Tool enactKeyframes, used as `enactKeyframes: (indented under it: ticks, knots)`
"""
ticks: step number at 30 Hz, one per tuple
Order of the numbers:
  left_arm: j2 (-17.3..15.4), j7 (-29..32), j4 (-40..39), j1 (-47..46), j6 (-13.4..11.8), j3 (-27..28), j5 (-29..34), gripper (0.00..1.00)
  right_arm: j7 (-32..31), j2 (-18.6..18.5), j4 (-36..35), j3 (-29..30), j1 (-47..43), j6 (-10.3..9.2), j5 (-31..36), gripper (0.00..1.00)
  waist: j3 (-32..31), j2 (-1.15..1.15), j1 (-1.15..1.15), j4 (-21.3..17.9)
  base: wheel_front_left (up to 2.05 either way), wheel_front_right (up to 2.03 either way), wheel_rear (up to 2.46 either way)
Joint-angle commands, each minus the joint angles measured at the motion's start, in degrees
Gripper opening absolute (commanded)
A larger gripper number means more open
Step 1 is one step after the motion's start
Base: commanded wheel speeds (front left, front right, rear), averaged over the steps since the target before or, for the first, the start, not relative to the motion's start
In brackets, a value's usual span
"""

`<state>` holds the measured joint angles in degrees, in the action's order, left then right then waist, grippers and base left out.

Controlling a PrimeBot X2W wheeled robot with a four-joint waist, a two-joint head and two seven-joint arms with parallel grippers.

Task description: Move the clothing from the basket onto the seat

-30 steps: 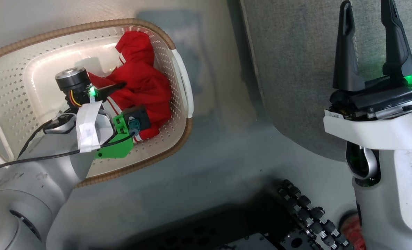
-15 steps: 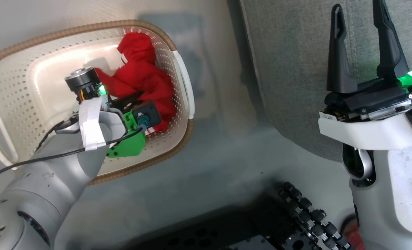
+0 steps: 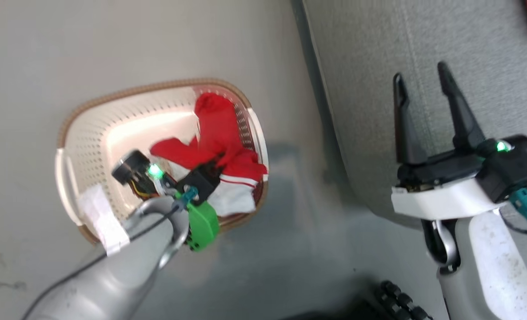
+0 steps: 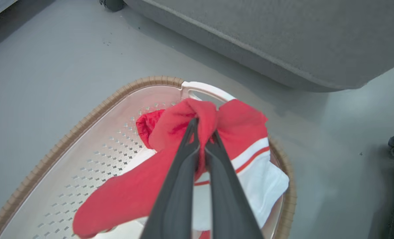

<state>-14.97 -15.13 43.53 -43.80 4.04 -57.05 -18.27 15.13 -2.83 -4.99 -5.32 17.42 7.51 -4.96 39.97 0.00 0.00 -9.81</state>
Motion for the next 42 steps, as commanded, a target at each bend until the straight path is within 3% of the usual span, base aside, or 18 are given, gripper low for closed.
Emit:
enactKeyframes:
  ticks: [1,8,19,28,33,42]
  knots:
    - [-0.11,-0.01,-1.90,2.77,0.15,1.26,-0.27,0.00,0.03,-0.47,0.67,-0.19,-1.77,-0.04,0.20,1.00,-11.71,0.00,0.00,4.11,0.00,0.00,0.00]
    - [-0.62,-0.02,-12.54,14.82,-2.51,9.63,2.00,0.00,0.03,-1.75,3.49,-1.47,-7.45,-0.04,-0.74,1.00,-23.48,0.00,0.00,5.86,0.00,0.00,0.00]
    - [0.62,-0.02,-25.93,28.47,-3.09,21.61,6.45,0.00,0.03,-2.77,7.03,-4.13,-15.80,-0.04,-2.52,1.00,-37.41,0.00,0.00,6.81,0.00,0.00,0.00]
    - [1.47,-0.01,-36.78,31.91,-3.32,29.60,9.98,0.00,0.03,-2.78,8.14,-5.85,-18.42,-0.04,-3.52,1.00,-41.37,0.00,0.00,6.28,0.00,0.00,0.00]
    - [2.83,0.00,-42.63,32.43,-2.14,32.79,11.05,0.00,0.03,-2.80,8.87,-8.08,-18.21,-0.04,-4.36,1.00,-41.99,0.00,0.00,6.03,0.00,0.00,0.00]
    - [6.97,0.00,-44.42,29.73,-0.22,34.16,12.24,0.00,0.03,-3.69,7.88,-15.07,-16.66,-0.04,-7.71,1.00,-41.18,0.00,0.00,6.34,0.00,0.00,0.00]
